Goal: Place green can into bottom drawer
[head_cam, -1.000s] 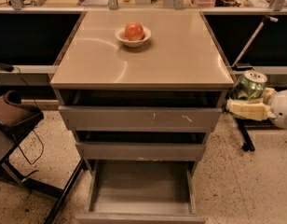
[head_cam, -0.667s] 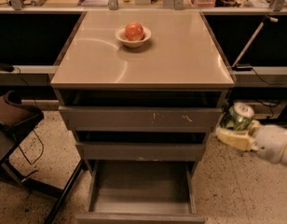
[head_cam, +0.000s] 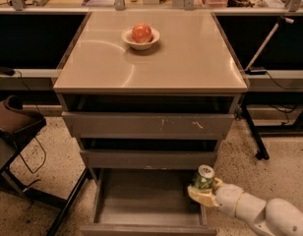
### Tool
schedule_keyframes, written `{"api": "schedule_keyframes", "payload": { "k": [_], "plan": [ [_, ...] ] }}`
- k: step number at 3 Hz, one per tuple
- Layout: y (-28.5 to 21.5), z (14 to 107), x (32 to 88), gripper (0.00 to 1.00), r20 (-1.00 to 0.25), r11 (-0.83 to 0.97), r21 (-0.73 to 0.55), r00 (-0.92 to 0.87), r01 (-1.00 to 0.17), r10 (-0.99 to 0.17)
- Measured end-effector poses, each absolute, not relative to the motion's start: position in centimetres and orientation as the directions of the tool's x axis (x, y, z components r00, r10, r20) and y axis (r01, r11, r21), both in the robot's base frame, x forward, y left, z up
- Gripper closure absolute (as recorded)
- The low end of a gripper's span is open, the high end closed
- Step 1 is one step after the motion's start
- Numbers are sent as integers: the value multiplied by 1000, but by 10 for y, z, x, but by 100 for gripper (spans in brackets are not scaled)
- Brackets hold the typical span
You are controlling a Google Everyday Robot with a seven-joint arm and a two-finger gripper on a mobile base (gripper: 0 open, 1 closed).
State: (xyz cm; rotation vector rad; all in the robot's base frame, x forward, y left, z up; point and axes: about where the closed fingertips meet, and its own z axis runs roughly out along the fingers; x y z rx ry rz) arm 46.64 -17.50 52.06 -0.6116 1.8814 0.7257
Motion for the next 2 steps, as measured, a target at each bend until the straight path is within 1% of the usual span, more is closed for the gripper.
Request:
{"api": "schedule_keyframes", "payload": {
  "k": [1, 2],
  "plan": [
    [-147, 429, 444, 100, -843, 692, 259, -507, -674, -178],
    [-148, 415, 444, 100, -829, 697, 255, -522, -670, -199]
  ]
}}
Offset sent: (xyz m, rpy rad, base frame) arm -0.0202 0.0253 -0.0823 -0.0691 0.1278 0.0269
